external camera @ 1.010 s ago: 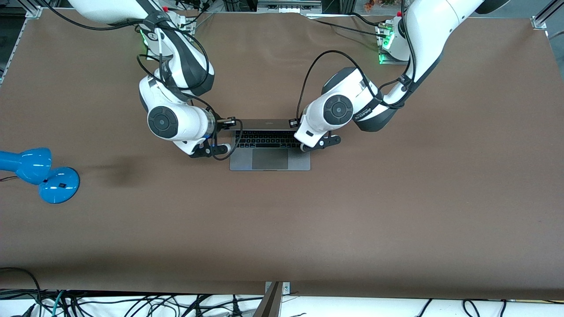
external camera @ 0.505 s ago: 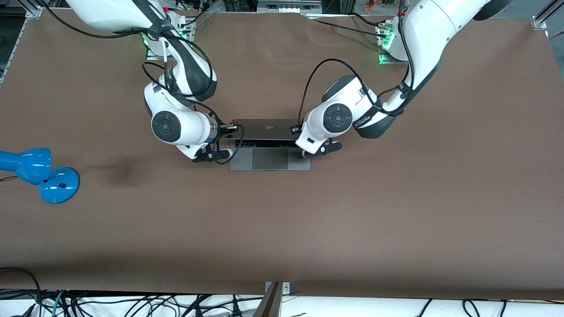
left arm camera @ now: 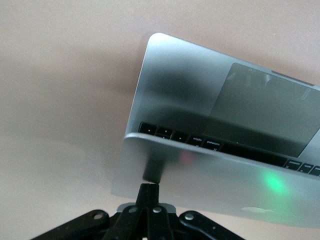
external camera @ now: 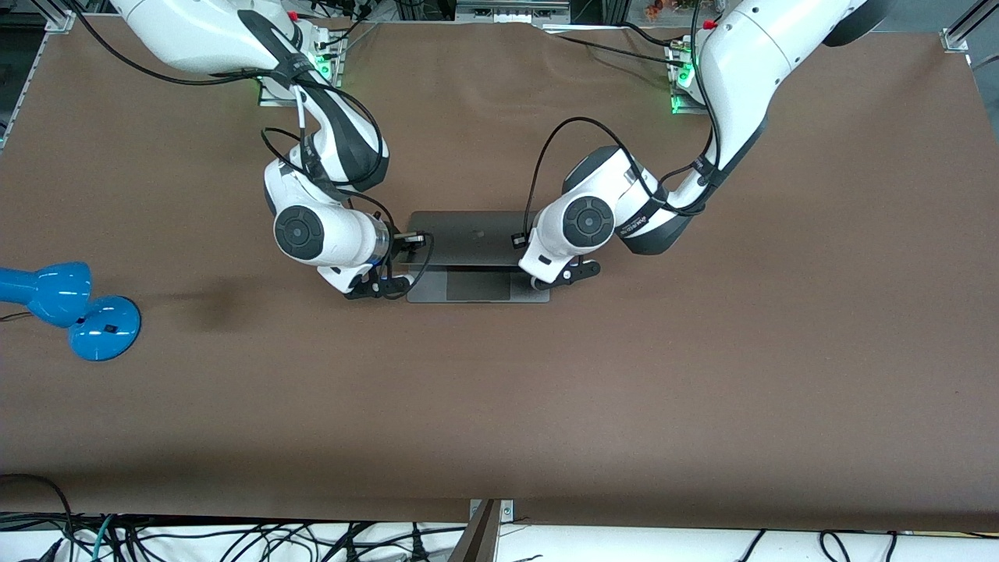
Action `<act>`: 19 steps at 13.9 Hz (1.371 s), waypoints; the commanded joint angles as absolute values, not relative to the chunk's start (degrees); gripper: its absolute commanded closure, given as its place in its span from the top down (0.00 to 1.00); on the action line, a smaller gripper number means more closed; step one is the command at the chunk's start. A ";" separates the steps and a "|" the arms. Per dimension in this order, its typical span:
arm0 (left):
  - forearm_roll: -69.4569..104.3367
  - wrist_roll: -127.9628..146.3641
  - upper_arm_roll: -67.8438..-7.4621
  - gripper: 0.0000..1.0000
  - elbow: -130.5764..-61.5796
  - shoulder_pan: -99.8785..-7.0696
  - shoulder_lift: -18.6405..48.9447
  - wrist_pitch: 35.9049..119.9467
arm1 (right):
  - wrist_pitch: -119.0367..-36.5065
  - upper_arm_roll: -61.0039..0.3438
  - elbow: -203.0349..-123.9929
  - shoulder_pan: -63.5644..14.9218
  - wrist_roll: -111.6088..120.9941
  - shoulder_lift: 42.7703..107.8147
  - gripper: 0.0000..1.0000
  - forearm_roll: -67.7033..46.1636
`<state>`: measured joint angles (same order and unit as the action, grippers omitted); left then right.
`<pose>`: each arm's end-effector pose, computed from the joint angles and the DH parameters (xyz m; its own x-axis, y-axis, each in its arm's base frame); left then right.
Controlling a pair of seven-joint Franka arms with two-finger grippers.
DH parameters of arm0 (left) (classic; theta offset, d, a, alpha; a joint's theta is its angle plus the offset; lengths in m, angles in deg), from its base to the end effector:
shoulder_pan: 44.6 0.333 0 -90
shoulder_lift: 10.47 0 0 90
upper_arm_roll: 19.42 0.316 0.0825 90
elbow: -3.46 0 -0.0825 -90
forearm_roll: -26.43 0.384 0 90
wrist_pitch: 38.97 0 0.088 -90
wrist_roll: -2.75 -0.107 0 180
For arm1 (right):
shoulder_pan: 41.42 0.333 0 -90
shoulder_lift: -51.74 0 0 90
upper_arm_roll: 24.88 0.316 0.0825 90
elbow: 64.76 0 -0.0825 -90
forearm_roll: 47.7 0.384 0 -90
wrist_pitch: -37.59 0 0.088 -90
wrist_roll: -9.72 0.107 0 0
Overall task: Close laptop with both arms from behind
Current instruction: 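Push the laptop lid down with both grippers until it shuts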
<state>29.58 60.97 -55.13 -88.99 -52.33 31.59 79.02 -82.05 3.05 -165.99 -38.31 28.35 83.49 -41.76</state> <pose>0.5251 -0.4195 0.2483 0.8789 0.2840 -0.3832 0.3260 -0.9442 0.0479 0.5579 0.3128 0.2702 0.9488 0.1460 -0.2803 0.0762 -0.9664 -0.2454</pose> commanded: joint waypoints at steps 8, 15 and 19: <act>31.53 61.90 -47.45 0.00 -82.94 -59.63 37.60 81.26 | -84.31 2.63 -160.82 -37.46 27.65 89.88 0.04 -45.42; 31.53 61.81 -45.26 0.00 -82.94 -61.30 39.01 83.98 | -88.36 2.19 -159.77 -37.55 27.57 94.98 0.05 -49.46; 31.62 61.55 -44.90 0.00 -82.94 -61.39 39.45 84.60 | -90.37 2.19 -159.41 -37.46 27.57 96.30 0.05 -49.46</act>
<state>29.60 60.97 -46.02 -84.87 -60.15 37.70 83.80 -89.44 2.34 -160.83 -38.00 27.82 95.06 -48.64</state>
